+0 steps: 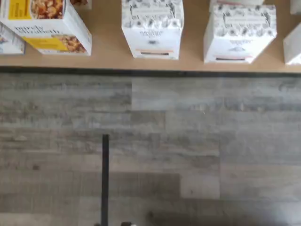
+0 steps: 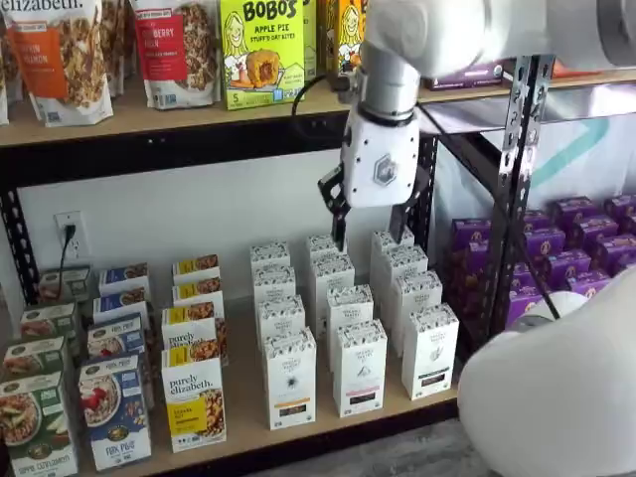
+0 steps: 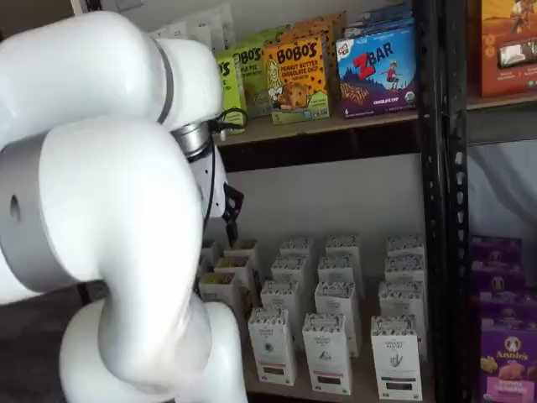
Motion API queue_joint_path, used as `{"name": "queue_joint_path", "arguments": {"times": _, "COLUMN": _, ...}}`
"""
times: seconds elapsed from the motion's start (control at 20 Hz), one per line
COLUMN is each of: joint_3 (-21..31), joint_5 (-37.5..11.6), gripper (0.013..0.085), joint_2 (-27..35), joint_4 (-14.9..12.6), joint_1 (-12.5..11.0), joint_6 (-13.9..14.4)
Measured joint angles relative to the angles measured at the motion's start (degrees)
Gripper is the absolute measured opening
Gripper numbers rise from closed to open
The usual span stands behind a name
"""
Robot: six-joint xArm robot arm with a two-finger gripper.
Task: Pick up the white box with a yellow strip in the middle, on the bottom shelf, the fourth box from the left
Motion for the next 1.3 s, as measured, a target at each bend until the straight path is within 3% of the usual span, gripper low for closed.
{"name": "queue_joint_path", "arguments": {"times": 0.2, "joint_3": 1.81, "joint_5": -6.46, "gripper": 0.0850, "joint_2": 4.18, "joint_4": -1.62, "joint_1": 2.60, "joint_6": 3.20}}
{"name": "queue_joint_path", "arguments": {"times": 0.65, "joint_3": 3.42, "joint_5": -20.82, "gripper": 0.0850, "joint_2": 18.14, "joint_4": -1.22, "joint_1": 6.52, "joint_6": 7.01}}
{"name": "queue_joint_path", "arguments": {"times": 0.9, "joint_3": 3.25, "joint_5": -27.51, "gripper": 0.0850, "joint_2": 25.11, "joint_4": -2.00, "joint_1": 6.84, "joint_6": 7.90}}
{"name": "queue_joint_path", "arguments": {"times": 1.3, "joint_3": 2.12, "joint_5": -36.39, "gripper": 0.0850, "joint_2": 35.73, "joint_4": -1.01, "joint_1": 6.07, "joint_6": 6.32}}
